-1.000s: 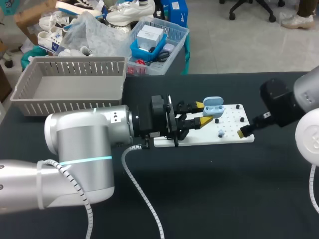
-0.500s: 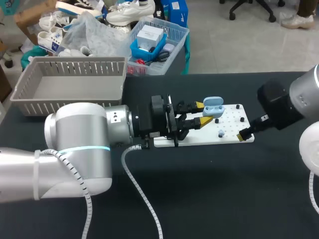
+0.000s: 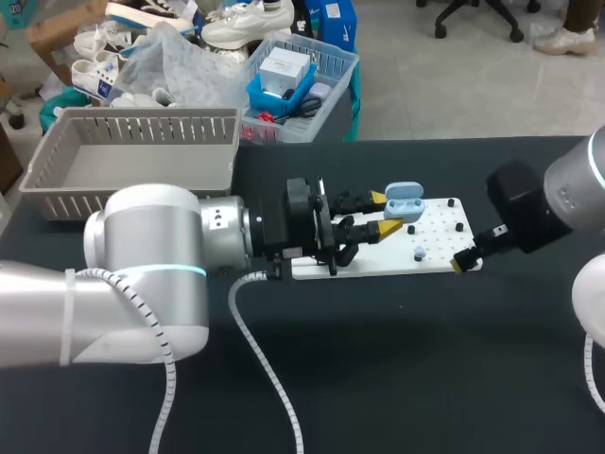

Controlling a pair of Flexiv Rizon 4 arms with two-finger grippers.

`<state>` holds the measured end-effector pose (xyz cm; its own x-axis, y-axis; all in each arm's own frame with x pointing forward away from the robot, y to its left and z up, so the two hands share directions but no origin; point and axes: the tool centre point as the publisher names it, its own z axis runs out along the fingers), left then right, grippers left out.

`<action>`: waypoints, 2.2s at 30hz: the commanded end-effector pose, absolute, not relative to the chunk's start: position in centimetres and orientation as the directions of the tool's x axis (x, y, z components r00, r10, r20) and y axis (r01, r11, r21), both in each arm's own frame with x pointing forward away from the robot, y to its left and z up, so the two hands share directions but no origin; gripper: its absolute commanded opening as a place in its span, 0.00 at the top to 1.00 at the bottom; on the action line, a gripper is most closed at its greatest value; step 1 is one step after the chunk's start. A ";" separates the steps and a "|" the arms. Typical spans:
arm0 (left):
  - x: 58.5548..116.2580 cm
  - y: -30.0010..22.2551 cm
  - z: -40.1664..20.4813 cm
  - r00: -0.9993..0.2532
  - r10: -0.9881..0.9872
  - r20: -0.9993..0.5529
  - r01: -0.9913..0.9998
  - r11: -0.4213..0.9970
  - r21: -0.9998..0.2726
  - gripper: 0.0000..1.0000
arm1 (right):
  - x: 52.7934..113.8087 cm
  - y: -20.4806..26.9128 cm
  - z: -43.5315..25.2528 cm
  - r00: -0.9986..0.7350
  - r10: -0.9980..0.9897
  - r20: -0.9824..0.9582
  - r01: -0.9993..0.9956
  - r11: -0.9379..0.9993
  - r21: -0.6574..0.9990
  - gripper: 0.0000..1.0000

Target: Pick up each earbud case from the left stands, insert the matching earbuds, close the lid, and place the case in the box.

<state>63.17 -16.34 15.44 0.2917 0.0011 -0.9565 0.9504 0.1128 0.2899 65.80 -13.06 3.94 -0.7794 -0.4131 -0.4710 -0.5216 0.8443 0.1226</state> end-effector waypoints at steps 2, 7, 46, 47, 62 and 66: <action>62.9 -16.5 15.3 0.299 -0.001 -0.954 0.946 0.133 0.296 1.00 | 66.2 -12.9 3.3 -0.788 -0.410 -0.460 -0.463 0.886 0.002 0.00; 62.9 -16.5 15.3 0.299 -0.001 -0.954 0.946 0.133 0.296 1.00 | 66.8 -12.8 3.2 -0.797 -0.413 -0.441 -0.442 0.896 -0.039 0.00; 62.9 -16.5 15.3 0.299 -0.001 -0.954 0.946 0.133 0.296 1.00 | 67.8 -12.9 2.7 -0.804 -0.449 -0.390 -0.467 0.883 -0.054 0.53; 62.9 -16.5 15.3 0.299 -0.001 -0.954 0.946 0.133 0.296 1.00 | 67.8 -12.9 2.7 -0.804 -0.448 -0.390 -0.466 0.883 -0.054 0.53; 62.9 -16.5 15.3 0.299 -0.001 -0.954 0.946 0.133 0.296 1.00 | 67.6 -13.3 2.4 -0.817 -0.435 -0.379 -0.453 0.890 -0.045 0.58; 62.9 -16.5 15.3 0.299 -0.001 -0.954 0.946 0.133 0.296 1.00 | 67.7 -13.5 2.2 -0.818 -0.432 -0.379 -0.450 0.892 -0.044 0.56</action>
<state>63.16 -16.39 15.41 0.2918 0.0008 -0.9565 0.9530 0.0845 0.2908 67.80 -13.53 2.34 -0.8192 -0.4341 -0.3748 -0.4537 0.8903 -0.0394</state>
